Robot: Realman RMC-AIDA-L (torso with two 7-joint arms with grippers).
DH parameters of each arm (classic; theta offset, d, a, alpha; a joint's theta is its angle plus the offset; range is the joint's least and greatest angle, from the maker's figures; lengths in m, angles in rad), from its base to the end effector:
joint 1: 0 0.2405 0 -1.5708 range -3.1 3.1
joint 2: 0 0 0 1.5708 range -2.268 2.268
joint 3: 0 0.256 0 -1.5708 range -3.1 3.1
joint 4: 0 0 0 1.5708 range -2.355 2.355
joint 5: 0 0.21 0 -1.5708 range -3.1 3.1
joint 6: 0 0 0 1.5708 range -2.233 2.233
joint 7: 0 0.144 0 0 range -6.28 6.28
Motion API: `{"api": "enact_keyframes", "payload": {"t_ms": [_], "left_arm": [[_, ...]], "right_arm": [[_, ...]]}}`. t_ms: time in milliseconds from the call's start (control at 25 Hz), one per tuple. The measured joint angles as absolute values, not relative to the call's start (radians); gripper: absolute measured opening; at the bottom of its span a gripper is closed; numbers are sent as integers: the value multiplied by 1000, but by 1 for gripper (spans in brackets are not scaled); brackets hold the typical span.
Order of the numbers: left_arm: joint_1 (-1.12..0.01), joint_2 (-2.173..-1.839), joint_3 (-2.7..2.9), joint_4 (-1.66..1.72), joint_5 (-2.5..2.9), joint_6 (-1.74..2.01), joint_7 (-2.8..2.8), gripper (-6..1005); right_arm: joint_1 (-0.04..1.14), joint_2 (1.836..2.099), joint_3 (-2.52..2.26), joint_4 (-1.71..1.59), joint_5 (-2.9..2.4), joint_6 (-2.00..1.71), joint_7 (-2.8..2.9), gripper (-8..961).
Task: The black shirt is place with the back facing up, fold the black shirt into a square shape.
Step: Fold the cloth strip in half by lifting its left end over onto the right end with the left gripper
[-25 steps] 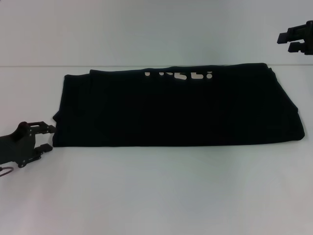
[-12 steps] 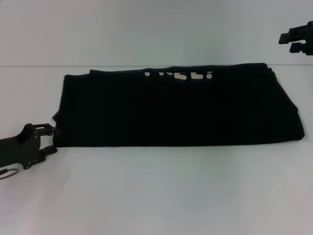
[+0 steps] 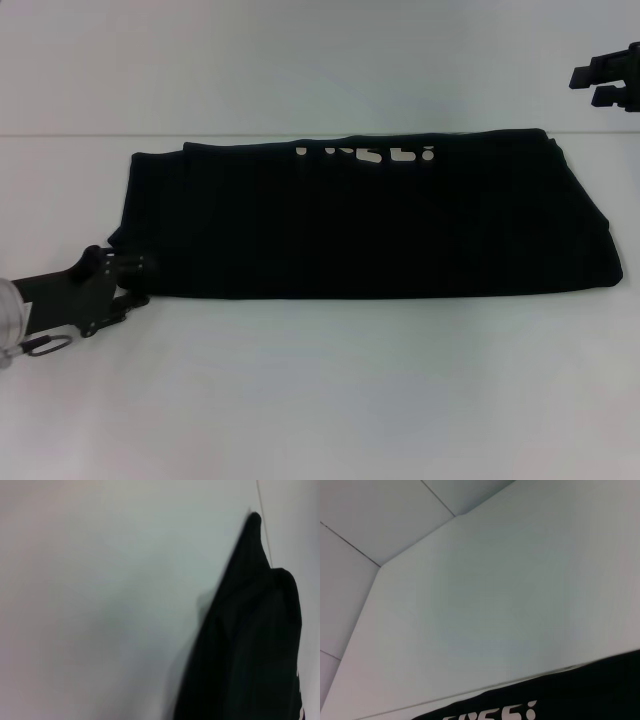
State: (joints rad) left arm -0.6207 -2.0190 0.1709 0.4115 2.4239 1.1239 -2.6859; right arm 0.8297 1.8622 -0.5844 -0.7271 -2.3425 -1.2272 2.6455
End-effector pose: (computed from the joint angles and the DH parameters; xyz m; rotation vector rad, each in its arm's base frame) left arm -0.3500 0.3577 0.0085 -1.2938 -2.3635 -0.8297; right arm 0.2361 0.4607 0.1229 -1.9237 1.6556 0.5754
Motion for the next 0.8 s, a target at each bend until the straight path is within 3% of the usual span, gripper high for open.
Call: {"api": "enact_keyframes", "payload": {"t_ms": [480,800], "left_arm": [[-697,-2018,169,376,2406,1072,-2640,532],[-660,-2021,176,373,2339,1086,-2569,530]], "right_arm": [[829,1862,-582,-727,-2342,-1227,2646,463],[828,1862,-578,-727,-2342,-1227,2648,464]]}}
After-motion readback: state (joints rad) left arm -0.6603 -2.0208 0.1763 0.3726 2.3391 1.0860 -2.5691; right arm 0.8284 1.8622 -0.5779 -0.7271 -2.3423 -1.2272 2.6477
